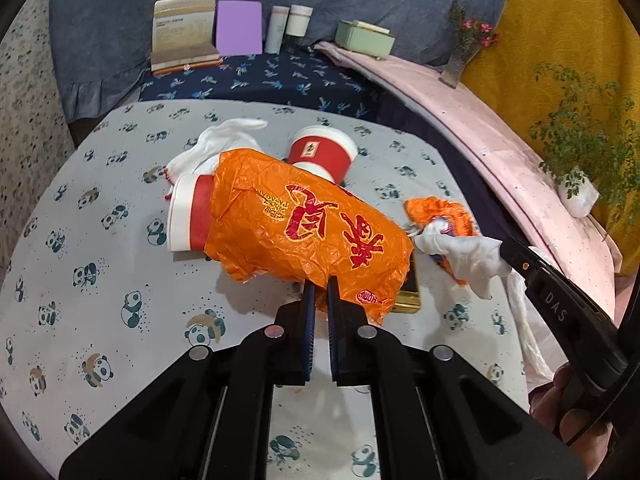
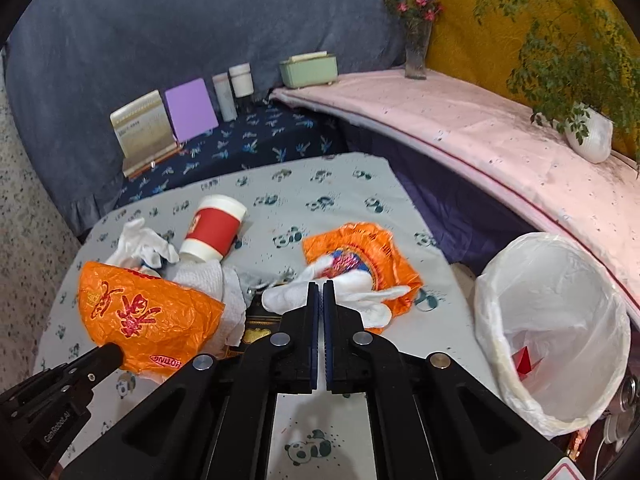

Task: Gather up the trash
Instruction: 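Carry the bag and glove over the trash bin and open both tools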

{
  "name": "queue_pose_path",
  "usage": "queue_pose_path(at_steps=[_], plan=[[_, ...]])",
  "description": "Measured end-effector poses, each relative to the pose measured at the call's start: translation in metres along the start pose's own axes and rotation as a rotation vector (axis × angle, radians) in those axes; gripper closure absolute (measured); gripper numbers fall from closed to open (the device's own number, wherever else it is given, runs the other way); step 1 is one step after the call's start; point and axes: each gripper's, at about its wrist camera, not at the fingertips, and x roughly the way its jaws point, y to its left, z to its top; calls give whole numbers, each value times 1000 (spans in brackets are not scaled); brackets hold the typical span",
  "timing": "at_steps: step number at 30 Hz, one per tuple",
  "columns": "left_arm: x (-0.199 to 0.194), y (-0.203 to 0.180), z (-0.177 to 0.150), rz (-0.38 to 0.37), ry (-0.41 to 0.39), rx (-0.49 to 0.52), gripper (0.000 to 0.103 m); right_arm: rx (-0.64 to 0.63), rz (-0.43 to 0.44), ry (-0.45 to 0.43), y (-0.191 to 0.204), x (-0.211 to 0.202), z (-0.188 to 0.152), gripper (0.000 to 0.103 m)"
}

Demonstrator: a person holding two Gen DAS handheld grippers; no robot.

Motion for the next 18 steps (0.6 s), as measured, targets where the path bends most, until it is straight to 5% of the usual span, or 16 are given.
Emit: queue_pose_path(at_steps=[18], plan=[[-33,-83,-19,-75,-38,148,98,110,-48,-150,-69,-85,3,101]])
